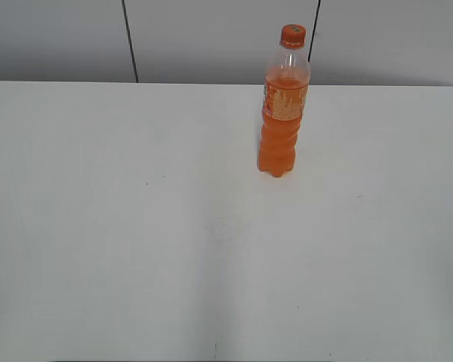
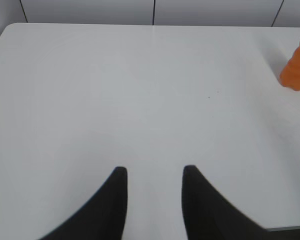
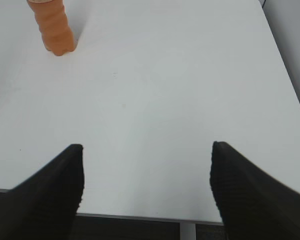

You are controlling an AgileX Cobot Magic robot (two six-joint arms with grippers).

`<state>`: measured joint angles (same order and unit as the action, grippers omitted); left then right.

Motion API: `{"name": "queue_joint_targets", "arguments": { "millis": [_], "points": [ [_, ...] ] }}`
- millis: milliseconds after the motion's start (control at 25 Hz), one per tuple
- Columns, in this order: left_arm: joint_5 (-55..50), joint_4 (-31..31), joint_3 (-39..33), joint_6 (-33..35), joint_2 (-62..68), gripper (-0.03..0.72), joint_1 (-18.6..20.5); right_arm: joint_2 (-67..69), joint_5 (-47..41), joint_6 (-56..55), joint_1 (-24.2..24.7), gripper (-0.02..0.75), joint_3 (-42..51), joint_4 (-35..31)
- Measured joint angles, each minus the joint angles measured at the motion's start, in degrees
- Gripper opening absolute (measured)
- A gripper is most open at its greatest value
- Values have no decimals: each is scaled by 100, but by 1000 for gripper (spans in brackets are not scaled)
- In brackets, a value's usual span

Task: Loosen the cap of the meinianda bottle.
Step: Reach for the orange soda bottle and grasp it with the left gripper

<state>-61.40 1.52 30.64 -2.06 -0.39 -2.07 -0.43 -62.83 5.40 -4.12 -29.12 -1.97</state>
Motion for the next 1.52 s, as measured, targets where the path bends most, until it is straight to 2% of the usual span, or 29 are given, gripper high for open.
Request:
{"name": "queue_joint_targets", "arguments": {
  "millis": [720,840,1040,1120,1520],
  "points": [
    [0,0,0,0,0,241,0,0,0,0,0,591,0,0],
    [0,0,0,0,0,281,0,0,0,0,0,591,0,0],
    [0,0,0,0,0,412,0,0,0,0,0,591,0,0],
    [0,0,0,0,0,441,0,0,0,0,0,591,0,0],
    [4,-105,0,0,0,477,0,0,0,0,0,591,0,0]
  ]
}}
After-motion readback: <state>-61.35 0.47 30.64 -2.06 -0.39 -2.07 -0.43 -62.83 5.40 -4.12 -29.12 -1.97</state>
